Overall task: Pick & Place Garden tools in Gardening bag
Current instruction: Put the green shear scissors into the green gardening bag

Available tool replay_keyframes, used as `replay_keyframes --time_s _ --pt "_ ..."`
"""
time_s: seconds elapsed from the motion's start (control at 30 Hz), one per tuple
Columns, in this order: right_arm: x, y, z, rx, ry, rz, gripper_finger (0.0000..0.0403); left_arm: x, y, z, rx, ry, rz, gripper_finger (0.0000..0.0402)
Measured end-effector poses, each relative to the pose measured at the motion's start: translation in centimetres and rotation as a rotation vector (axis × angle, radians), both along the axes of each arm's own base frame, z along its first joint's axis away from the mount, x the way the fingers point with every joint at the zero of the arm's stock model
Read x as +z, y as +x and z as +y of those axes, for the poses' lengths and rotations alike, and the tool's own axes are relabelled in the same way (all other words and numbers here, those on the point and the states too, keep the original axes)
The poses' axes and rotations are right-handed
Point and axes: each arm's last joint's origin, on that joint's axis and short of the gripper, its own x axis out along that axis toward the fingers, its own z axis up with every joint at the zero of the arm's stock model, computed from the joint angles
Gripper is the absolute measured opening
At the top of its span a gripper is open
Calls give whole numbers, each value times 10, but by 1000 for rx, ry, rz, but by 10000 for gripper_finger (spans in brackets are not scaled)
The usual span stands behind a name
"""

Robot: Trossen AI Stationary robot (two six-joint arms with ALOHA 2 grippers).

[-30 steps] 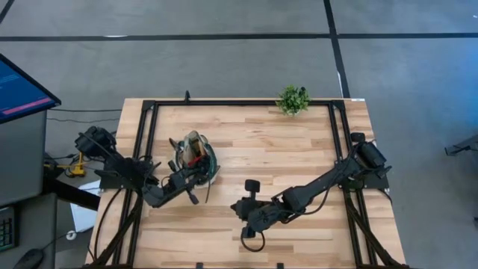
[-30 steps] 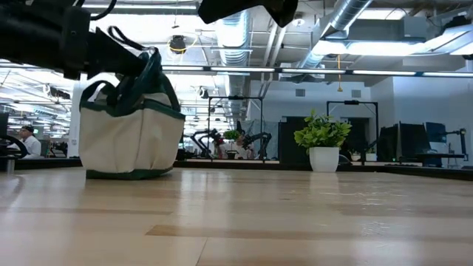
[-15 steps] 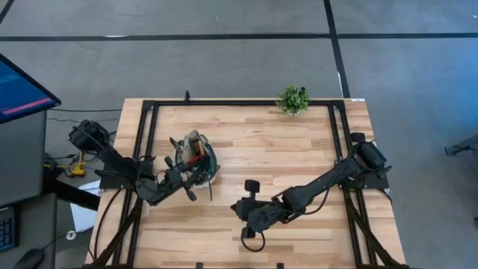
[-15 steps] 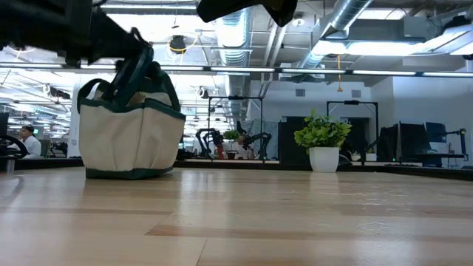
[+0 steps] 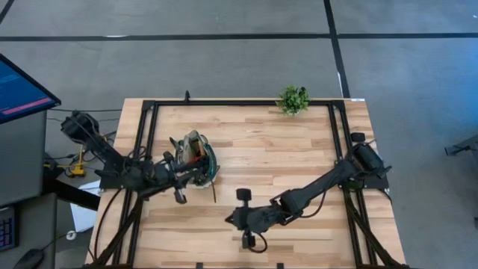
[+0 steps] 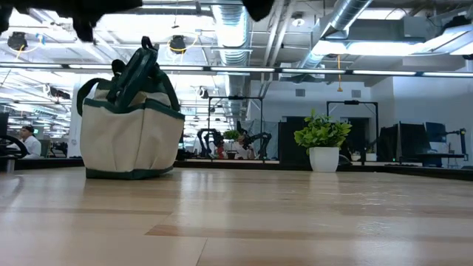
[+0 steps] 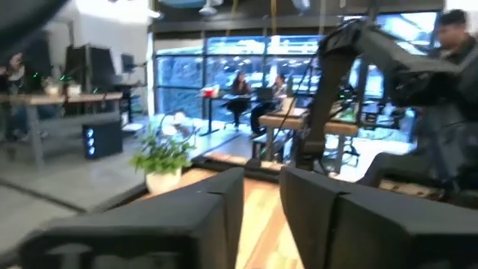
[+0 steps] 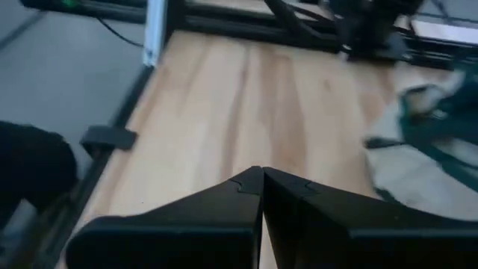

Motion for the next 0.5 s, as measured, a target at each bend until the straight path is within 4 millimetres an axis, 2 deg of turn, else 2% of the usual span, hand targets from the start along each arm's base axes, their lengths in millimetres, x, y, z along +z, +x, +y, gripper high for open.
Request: replay_keyframes --time_s 0.1,0.17,0.27,0.37,0.5 --pt "-11 10 1 12 69 -11 0 6 -7 -3 -10 84 23 39" --pt "-29 19 0 -5 93 2 0 11 -13 -5 -23 130 28 12" --pt "-56 36 -3 -41 138 -50 0 17 -23 -10 -62 190 33 6" --pt "-66 48 -9 -125 186 -137 0 23 -34 -15 -126 174 4 2" --pt "-76 49 -16 -268 172 -124 0 27 -48 -23 -221 155 -21 1"
